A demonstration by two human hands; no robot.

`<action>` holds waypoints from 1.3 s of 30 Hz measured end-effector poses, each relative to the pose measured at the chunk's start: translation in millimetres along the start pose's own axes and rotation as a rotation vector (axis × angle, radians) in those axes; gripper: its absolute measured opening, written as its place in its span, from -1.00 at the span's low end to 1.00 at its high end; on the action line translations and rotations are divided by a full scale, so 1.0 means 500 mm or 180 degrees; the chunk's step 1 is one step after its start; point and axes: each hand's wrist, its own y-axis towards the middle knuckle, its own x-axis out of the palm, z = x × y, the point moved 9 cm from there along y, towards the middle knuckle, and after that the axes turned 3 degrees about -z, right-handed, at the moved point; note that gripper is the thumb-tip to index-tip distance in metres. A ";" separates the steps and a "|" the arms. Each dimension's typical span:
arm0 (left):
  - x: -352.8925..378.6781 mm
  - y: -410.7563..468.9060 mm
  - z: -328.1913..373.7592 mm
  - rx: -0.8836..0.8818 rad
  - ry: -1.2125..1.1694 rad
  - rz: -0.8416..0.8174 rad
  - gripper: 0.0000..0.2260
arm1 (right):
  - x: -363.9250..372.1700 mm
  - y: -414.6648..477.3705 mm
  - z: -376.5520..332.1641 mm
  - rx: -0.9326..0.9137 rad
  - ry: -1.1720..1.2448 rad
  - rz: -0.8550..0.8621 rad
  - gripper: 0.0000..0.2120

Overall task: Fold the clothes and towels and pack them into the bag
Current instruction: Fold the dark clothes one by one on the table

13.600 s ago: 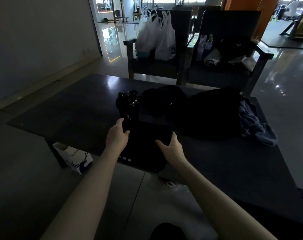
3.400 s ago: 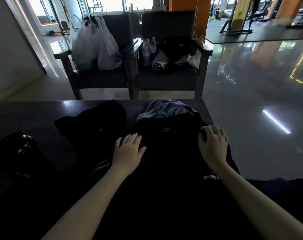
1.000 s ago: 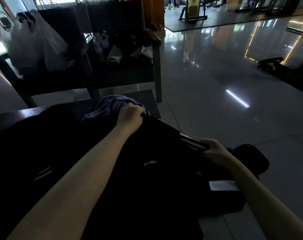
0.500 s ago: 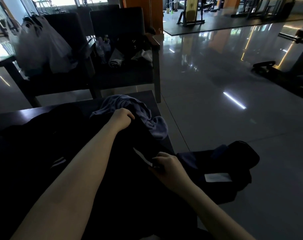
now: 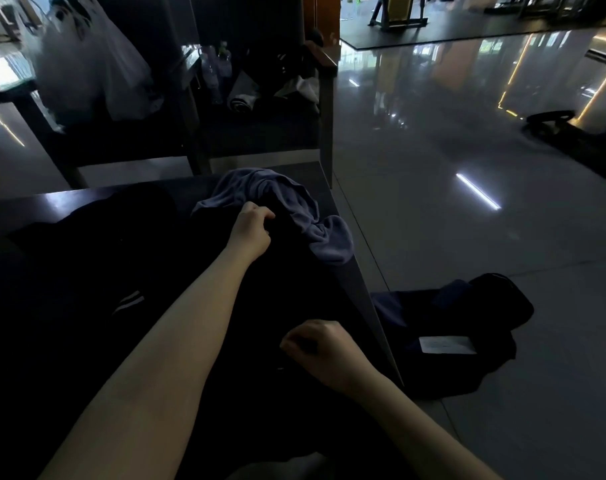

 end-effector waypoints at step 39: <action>-0.113 -0.279 -0.404 -0.1527 0.0489 -0.0569 -0.61 | 0.088 0.171 -0.069 0.0428 -0.0924 -0.0511 -0.62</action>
